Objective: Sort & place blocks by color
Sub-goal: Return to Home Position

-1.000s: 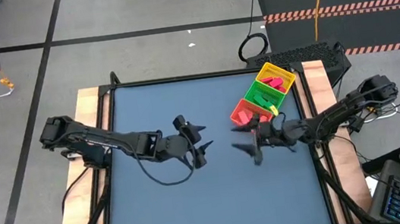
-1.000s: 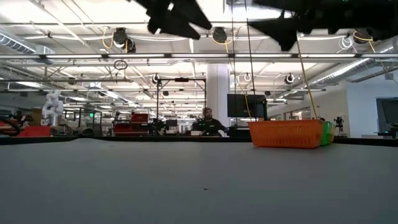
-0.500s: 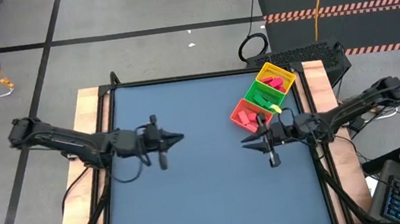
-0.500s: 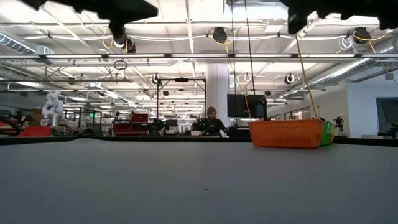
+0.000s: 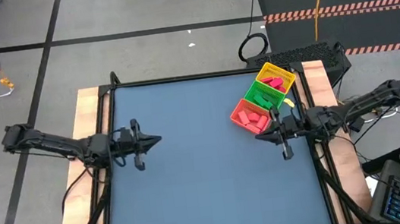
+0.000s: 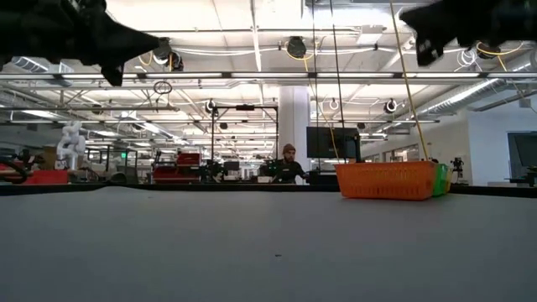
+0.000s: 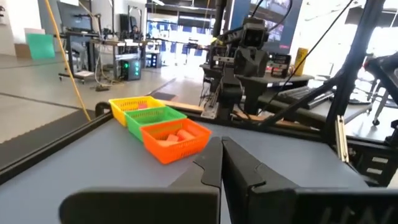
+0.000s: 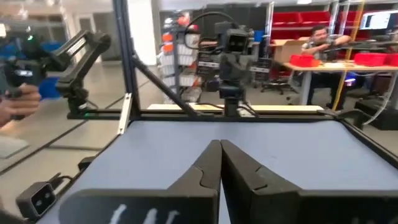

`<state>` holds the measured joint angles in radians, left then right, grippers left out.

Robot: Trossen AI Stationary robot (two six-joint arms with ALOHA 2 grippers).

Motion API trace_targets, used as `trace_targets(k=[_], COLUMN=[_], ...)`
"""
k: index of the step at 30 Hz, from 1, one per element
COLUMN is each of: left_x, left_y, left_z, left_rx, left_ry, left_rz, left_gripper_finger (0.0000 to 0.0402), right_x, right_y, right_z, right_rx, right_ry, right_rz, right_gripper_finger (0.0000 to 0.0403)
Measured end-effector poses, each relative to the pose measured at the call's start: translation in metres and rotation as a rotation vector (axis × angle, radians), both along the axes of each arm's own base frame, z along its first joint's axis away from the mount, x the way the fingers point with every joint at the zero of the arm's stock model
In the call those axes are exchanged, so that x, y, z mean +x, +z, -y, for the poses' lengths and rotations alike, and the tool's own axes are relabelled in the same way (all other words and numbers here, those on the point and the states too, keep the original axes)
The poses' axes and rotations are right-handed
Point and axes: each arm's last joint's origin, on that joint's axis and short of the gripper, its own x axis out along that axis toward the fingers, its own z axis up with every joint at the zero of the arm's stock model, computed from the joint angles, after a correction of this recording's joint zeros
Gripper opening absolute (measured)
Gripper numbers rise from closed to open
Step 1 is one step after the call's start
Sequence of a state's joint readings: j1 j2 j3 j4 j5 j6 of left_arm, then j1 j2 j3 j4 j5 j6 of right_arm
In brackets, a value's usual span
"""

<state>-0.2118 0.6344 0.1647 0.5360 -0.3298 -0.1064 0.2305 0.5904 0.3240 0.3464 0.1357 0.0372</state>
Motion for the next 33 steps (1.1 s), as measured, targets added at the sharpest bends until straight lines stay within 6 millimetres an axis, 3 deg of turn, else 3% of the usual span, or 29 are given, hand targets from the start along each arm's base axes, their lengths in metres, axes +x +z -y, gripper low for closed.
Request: trace_targets(k=[5,7,13,28,33], left_x=[-0.009,-0.012,-0.020,-0.033,-0.038], left_y=[-0.013,-0.017,-0.031,-0.028,-0.029], left_z=[-0.002,-0.002,-0.001,-0.003,-0.005], left_rx=[-0.002,0.000,0.018,0.051,0.058], left_ry=[-0.005,-0.035,-0.095,-0.140,-0.168], left_rz=[0.028,0.035,0.043,0.057,0.048], left_gripper_finger=[0.0001,0.0001,0.0001,0.0000,0.0000], right_x=[-0.021,-0.027,-0.035,-0.053,-0.053], right_y=[-0.045,-0.036,-0.032,-0.029,-0.035], right_z=[0.011,0.013,0.015,0.019,0.020], right_rx=[0.091,0.140,0.101,0.071,0.058], right_ry=[-0.075,-0.084,-0.025,-0.009,-0.018], right_rz=[0.117,0.222,0.260,0.320,0.269], right_gripper_finger=[0.0001,0.0000,0.0000,0.0000,0.0000])
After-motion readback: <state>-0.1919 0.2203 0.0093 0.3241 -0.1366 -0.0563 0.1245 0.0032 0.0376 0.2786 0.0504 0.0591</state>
